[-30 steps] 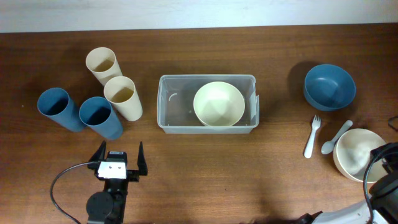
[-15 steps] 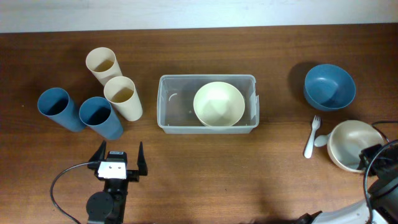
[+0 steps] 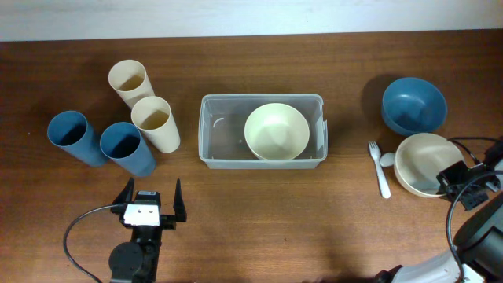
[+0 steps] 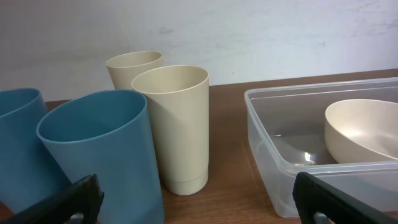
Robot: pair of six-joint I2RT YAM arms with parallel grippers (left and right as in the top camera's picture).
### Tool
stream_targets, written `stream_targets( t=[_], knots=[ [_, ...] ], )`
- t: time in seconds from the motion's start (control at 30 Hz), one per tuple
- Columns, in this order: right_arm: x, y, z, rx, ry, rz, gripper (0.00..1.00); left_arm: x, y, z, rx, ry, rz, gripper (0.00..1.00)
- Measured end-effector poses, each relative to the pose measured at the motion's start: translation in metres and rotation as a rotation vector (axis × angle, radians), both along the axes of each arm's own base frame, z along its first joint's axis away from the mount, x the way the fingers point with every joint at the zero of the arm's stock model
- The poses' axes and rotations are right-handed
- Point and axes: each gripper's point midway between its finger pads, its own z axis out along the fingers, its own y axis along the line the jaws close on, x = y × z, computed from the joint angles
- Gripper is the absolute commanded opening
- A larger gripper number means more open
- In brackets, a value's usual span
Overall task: Pack container
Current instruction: 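Grasp the second cream bowl rim with the right gripper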
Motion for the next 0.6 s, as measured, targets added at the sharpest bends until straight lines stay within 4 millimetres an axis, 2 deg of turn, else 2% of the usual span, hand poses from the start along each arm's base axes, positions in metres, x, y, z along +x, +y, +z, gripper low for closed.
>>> stream_targets(
  t=[0.23, 0.6],
  knots=[
    [0.003, 0.011, 0.0, 0.03, -0.001, 0.03, 0.04, 0.0, 0.0, 0.0, 0.0, 0.0, 0.0, 0.99],
    [0.016, 0.029, 0.004, 0.12, -0.097, 0.12, 0.04, 0.0, 0.0, 0.0, 0.0, 0.0, 0.0, 0.99]
  ],
)
